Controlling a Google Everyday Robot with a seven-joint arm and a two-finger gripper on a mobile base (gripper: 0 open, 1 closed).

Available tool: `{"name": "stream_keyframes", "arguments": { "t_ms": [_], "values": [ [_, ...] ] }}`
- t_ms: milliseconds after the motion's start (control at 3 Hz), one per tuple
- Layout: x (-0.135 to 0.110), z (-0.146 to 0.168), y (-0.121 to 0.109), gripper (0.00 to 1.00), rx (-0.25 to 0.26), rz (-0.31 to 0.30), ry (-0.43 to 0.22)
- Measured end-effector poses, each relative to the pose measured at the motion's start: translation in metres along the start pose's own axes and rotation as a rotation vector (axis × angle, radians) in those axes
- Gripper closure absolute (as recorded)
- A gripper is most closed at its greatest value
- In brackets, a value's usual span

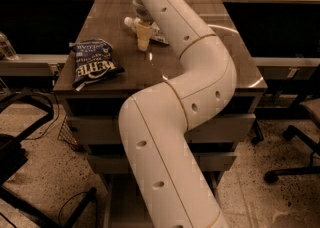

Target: Place blue plastic bottle upright

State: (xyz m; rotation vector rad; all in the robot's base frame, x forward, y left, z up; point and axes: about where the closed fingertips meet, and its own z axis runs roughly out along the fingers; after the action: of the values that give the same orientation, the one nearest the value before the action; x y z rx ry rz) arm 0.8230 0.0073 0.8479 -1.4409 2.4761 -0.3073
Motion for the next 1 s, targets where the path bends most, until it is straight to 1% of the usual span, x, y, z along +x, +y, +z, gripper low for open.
{"name": "stream_keyframes", "arguments": {
  "t_ms": [333,1000],
  "values": [
    [-0.002,-0.005,-0.001,0.44,0.008,-0.012,-0.009],
    [-0.013,0.004,-0.007,0.92,0.03,-0.013,-0.041]
  ]
}}
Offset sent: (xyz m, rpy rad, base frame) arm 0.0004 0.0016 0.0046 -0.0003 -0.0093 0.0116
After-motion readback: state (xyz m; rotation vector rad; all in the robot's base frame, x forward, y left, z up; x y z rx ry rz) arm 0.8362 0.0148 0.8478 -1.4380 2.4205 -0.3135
